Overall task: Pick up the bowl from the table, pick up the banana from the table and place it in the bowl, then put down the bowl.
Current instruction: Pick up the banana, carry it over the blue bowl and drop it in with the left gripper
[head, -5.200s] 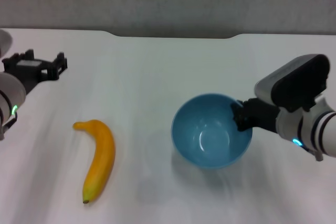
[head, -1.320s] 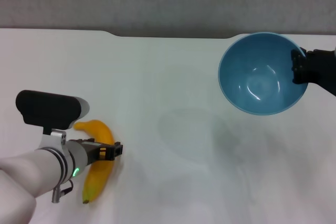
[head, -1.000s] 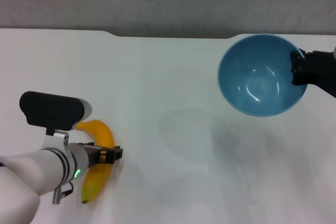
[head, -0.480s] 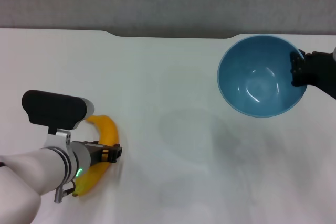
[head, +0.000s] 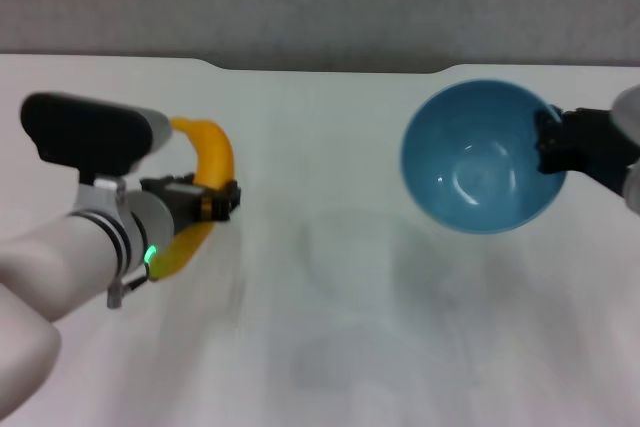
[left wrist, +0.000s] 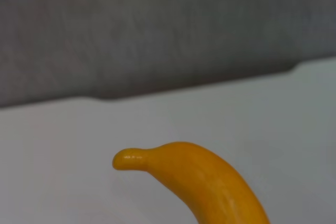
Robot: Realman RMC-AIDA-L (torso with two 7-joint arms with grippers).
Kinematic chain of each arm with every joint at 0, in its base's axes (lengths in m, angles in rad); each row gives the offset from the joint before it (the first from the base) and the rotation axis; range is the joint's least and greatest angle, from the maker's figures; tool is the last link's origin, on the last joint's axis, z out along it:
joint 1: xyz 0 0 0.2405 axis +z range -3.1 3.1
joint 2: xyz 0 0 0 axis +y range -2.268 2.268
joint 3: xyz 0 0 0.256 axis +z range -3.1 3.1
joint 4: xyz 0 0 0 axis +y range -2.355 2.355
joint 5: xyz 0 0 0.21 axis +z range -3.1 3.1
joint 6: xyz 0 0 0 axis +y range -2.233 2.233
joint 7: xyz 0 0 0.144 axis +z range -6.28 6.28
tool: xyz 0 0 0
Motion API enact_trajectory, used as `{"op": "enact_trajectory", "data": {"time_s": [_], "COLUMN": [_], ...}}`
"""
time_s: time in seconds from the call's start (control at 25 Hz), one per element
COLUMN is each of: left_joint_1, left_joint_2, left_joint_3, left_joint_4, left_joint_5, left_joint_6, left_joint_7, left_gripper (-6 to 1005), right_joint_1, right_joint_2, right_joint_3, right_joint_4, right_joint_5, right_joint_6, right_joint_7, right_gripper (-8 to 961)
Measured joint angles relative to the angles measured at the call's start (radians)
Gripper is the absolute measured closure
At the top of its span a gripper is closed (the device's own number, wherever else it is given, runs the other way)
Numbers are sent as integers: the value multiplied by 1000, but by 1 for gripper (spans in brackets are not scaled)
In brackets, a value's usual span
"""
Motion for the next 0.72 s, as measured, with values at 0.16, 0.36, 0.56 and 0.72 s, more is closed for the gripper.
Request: {"op": "enact_trajectory", "data": {"time_s": [0.16, 0.36, 0.56, 0.72], "left_joint_1": [6, 29, 51, 99], "left_joint_2": [0, -1, -2, -3], "left_joint_3": [-42, -43, -39, -18], "left_joint_4": [-20, -103, -126, -166], "left_joint_5": [3, 1, -9, -19], "left_joint_6": [-50, -81, -91, -127], "left_joint_7": [-1, -1, -8, -15], "left_gripper": [473, 467, 461, 457], "right_joint_1": [58, 87, 120, 109], "right_joint_2": [-1, -3, 0, -2], "right_joint_3": [-30, -33, -41, -61], "right_joint_4": [-59, -101, -172, -202], "right_joint_5": [3, 61, 110, 168], "right_joint_6": [-1, 21, 32, 33], "right_joint_7": [5, 10, 10, 6], "right_gripper": [897, 896, 896, 895]}}
